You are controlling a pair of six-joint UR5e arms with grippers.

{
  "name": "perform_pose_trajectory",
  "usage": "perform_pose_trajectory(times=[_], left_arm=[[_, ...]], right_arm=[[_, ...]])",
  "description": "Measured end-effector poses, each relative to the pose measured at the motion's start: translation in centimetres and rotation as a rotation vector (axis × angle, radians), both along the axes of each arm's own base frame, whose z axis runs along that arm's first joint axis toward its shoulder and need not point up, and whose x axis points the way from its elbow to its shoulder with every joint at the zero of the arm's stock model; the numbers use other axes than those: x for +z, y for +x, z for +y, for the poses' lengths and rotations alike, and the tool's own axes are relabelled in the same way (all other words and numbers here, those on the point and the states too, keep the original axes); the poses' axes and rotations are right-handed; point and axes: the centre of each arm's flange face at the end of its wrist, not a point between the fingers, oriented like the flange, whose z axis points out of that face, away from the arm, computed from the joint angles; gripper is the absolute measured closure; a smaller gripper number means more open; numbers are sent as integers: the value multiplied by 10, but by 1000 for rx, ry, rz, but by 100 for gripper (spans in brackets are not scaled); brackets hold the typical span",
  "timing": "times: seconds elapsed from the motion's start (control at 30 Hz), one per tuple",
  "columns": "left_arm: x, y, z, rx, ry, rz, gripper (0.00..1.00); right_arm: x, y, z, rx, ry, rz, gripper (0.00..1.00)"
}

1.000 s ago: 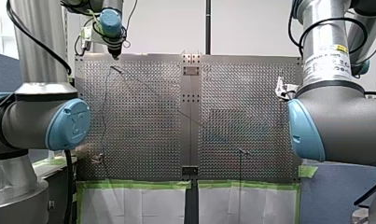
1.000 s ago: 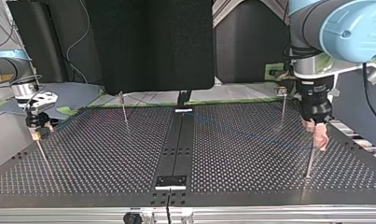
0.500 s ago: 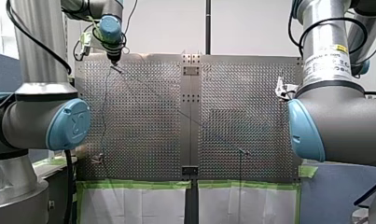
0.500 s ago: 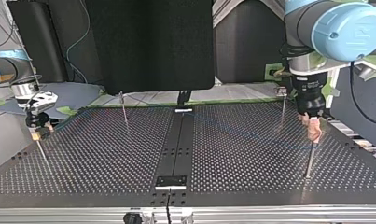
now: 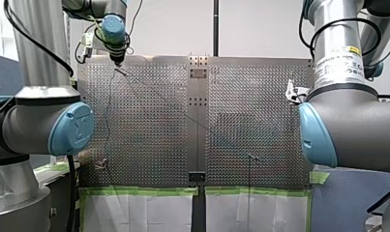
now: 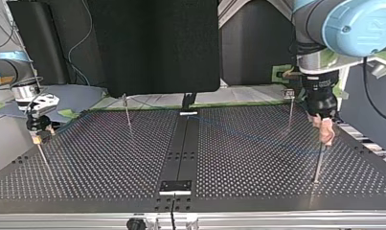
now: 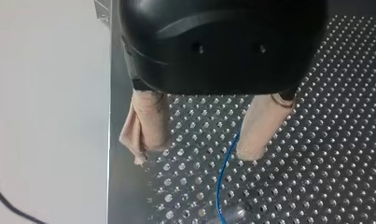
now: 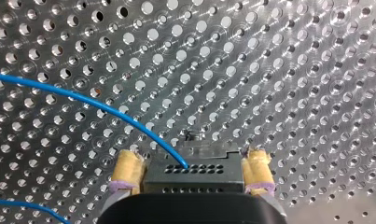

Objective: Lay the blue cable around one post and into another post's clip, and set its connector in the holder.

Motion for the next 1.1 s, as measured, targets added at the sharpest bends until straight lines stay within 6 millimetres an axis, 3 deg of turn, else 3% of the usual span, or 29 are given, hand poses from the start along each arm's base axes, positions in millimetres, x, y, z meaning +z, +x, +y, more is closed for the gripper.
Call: perform_pose_trajectory(times=[0.33,1.1], left_arm=[[-10,-5,6,36,-43,-28,0],[-10,-1,13,63,-72,-49,0]], right_arm=[[0,0,0,0,0,0,13],[0,0,0,0,0,0,13]])
